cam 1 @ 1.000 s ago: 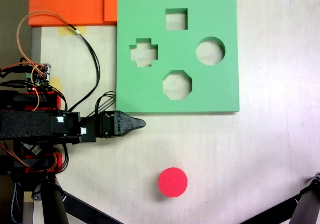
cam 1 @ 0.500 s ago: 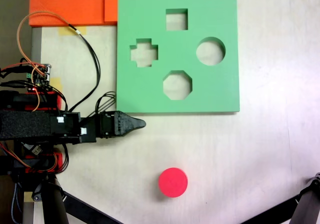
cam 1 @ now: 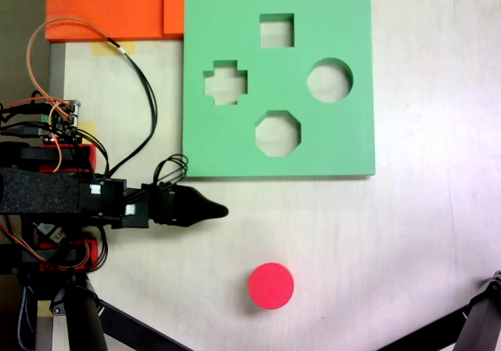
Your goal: Put the cylinder block into the corresponding hole
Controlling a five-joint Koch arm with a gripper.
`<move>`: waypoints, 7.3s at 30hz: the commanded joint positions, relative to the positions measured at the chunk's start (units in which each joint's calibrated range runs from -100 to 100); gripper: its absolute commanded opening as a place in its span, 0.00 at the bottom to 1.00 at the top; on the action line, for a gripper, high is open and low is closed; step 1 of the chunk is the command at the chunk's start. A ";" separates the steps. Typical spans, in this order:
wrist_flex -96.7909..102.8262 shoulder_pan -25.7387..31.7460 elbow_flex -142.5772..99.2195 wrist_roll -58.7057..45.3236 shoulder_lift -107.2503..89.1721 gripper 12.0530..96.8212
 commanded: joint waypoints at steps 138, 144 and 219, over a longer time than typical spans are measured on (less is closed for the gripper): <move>26.14 17.53 93.53 41.03 104.20 0.26; 26.62 17.53 93.53 41.03 105.88 0.26; -13.73 1.51 -0.78 -10.55 -0.55 0.43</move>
